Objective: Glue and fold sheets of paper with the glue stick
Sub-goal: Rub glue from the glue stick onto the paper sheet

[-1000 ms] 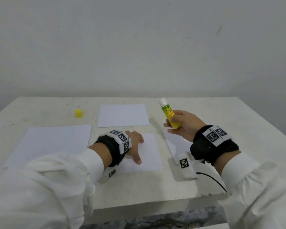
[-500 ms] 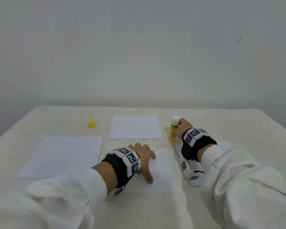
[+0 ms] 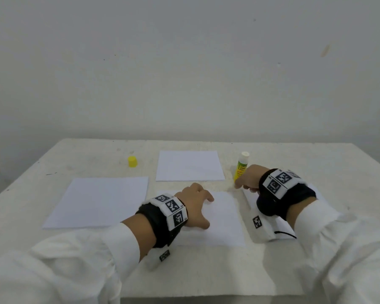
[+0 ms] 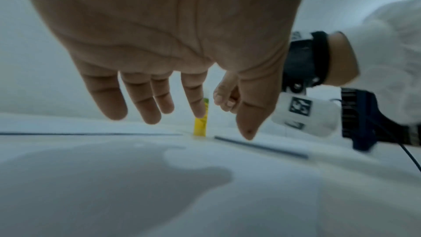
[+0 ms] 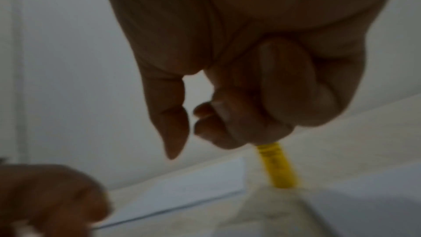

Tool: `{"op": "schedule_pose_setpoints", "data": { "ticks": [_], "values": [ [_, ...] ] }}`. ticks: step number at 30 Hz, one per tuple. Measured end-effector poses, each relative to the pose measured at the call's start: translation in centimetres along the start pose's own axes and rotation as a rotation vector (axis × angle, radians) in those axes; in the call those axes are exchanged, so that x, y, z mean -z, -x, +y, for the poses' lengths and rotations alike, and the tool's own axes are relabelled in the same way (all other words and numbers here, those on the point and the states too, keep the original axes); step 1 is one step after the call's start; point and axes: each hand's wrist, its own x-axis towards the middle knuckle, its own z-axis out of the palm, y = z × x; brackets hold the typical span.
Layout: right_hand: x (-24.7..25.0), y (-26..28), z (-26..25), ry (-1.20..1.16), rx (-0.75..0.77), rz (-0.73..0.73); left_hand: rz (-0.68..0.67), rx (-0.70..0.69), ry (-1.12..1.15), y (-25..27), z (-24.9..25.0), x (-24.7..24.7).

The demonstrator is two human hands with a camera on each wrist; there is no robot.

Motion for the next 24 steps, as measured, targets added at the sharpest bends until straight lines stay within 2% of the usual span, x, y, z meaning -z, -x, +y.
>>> {"op": "schedule_pose_setpoints", "data": {
  "ticks": [2, 4, 6, 8, 11, 14, 20, 24],
  "values": [
    [-0.6, 2.2, -2.1, 0.034, 0.127, -0.071, 0.056, 0.053, 0.020, 1.0, -1.5, 1.2],
    [-1.6, 3.6, -5.2, 0.087, 0.278, -0.116, 0.070, 0.164, 0.022, 2.4, -4.0, 2.7],
    [-3.1, 4.3, -8.8, 0.180, 0.410, -0.103, 0.044, 0.297, -0.012, 4.1, -7.6, 4.1],
    [-5.4, 4.1, -12.3, 0.260, 0.471, -0.070, -0.001, 0.420, -0.063, 5.9, -11.8, 5.2],
    [-9.4, 2.5, -16.5, 0.321, 0.479, -0.091, -0.083, 0.577, -0.192, 8.5, -18.0, 6.2],
    [-12.5, 1.3, -18.9, 0.454, 0.443, -0.131, -0.153, 0.648, -0.306, 10.0, -21.9, 5.9],
    [-13.8, 0.5, -20.1, 0.609, 0.347, -0.084, -0.176, 0.572, -0.379, 9.8, -23.8, 5.4],
    [-14.3, 0.1, -20.7, 0.673, 0.322, -0.077, -0.165, 0.580, -0.351, 9.3, -24.0, 5.5]
  ]
}}
